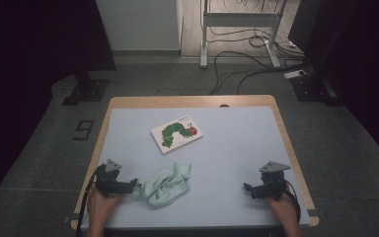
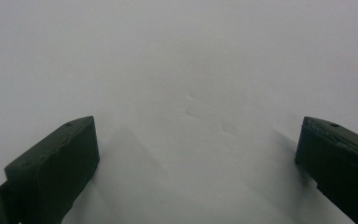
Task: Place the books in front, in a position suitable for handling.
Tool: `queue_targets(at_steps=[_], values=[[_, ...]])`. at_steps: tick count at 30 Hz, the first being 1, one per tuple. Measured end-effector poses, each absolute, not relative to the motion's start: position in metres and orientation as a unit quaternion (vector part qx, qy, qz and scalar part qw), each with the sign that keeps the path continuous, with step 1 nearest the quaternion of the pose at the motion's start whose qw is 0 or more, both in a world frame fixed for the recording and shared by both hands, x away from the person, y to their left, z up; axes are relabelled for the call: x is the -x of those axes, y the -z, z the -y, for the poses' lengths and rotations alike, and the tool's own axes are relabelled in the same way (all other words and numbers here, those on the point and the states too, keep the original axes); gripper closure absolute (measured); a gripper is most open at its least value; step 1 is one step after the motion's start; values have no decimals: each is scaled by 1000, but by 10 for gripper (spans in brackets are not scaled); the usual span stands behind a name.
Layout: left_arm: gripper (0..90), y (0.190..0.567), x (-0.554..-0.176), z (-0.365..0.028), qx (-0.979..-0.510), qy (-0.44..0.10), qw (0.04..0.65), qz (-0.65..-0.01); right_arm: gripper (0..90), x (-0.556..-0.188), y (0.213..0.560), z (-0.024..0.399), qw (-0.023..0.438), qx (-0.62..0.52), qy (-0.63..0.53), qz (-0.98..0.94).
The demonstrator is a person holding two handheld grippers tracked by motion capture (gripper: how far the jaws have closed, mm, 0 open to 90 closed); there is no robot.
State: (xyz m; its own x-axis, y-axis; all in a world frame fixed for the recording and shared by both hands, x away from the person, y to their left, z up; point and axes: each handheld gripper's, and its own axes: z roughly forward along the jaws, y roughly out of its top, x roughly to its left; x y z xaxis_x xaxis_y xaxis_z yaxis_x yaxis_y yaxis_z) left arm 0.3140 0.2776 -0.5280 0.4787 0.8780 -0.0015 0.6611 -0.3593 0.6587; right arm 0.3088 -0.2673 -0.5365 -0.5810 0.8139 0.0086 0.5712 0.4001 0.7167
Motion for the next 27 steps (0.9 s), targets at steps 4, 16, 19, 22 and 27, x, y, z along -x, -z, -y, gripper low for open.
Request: queue_targets(at_steps=[4, 16, 19, 22, 27], values=[[0, 528, -314, -278, -805, -179, 303, -478, 0, -309, 536, 267, 174, -423, -348, -818], [0, 528, -314, -278, -805, -178, 303, -478, 0, -309, 536, 267, 174, -424, -347, -818], [0, 528, -314, -278, -804, -176, 304, -479, 0, -309, 536, 267, 173, -425, -346, -819], [0, 528, -314, -278, -804, -177, 304, -479, 0, -309, 536, 266, 173, -430, -344, -816], [0, 528, -314, -278, -804, -177, 305, -479, 0, -310, 532, 263, 170, -434, -339, -817]])
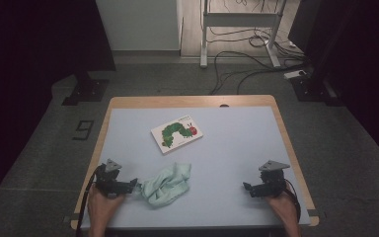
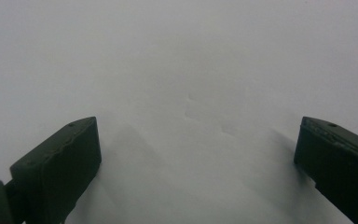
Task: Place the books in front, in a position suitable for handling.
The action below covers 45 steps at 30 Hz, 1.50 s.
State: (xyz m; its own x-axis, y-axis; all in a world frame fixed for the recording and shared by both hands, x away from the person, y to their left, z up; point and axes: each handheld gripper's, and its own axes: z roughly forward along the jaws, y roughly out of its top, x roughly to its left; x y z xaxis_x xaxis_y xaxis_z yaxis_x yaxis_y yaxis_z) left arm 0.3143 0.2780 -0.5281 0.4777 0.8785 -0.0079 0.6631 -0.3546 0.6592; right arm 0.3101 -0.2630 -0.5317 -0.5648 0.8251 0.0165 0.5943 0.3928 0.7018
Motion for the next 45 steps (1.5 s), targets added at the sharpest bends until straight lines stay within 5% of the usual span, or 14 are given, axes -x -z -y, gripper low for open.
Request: queue_targets(at_steps=[45], values=[[0, 528, -314, -278, -804, -178, 304, -478, 0, -338, 491, 122, 104, -245, -408, -873]])
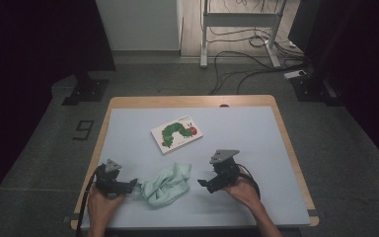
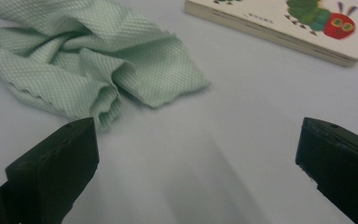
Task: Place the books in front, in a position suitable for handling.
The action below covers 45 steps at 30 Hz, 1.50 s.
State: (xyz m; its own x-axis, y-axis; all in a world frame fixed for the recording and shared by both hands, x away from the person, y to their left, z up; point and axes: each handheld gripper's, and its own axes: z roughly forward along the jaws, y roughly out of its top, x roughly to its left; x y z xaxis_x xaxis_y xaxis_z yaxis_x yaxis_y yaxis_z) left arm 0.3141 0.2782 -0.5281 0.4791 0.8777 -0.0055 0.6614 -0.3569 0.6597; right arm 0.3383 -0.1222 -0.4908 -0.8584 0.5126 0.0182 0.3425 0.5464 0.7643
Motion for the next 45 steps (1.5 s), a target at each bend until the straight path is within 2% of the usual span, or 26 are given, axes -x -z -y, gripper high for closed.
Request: queue_targets(at_steps=[16, 26, 29, 41, 45], values=[[0, 528, -314, -278, -804, -178, 305, -479, 0, -339, 493, 66, 73, -190, -407, -891], [0, 527, -309, -293, -784, -188, 300, -509, 0, -335, 503, 27, 50, -151, -403, -901], [0, 527, -308, -303, -775, -192, 297, -524, 0, -334, 506, 18, 47, -147, -403, -902], [0, 528, -307, -304, -776, -193, 296, -523, 3, -331, 521, -8, 37, -130, -386, -912], [0, 528, -307, -304, -776, -193, 296, -523, 107, -329, 526, -12, 48, -128, -376, -916]])
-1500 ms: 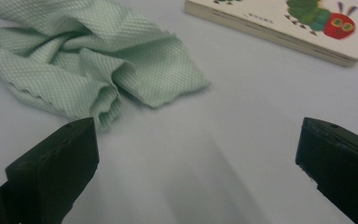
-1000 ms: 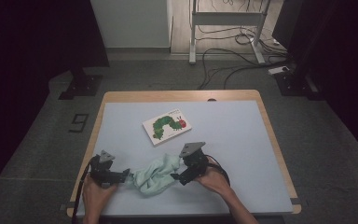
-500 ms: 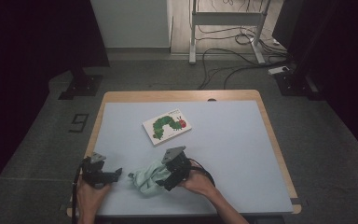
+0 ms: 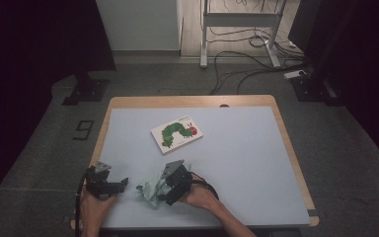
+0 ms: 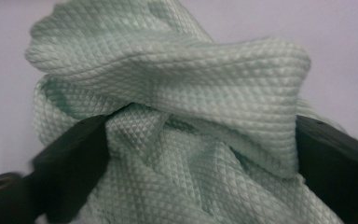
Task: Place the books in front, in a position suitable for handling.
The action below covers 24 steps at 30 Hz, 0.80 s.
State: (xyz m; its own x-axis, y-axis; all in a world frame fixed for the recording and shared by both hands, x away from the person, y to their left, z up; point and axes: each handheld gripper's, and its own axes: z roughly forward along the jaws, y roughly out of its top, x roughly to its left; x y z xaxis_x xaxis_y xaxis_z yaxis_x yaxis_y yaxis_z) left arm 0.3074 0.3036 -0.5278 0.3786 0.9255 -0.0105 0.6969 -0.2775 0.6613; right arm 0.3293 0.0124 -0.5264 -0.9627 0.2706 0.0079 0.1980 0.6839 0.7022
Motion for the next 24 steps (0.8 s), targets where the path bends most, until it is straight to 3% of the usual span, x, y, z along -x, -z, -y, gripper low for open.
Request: queue_targets(at_steps=[3, 7, 8, 9, 10, 11, 16, 24], values=[[0, 528, -307, -304, -776, -193, 296, -523, 201, -326, 526, -11, 53, -134, -383, -912], [0, 528, -307, -304, -776, -193, 296, -523, 403, -322, 522, -10, 46, -133, -380, -914], [0, 528, -307, -304, -776, -193, 296, -523, 532, -322, 519, -9, 40, -139, -377, -915], [0, 528, -307, -304, -776, -193, 296, -523, 532, -322, 519, -9, 40, -139, -377, -915], [0, 528, -307, -304, -776, -193, 296, -522, 665, -324, 519, -7, 32, -143, -380, -913], [0, 528, -307, -304, -776, -193, 296, -523, 706, -326, 519, -5, 26, -152, -384, -910], [0, 528, -307, -304, -776, -193, 296, -522, 806, -327, 519, -3, 19, -158, -386, -909], [0, 528, -307, -304, -776, -193, 296, -522, 829, -327, 513, 4, 16, -158, -394, -905]])
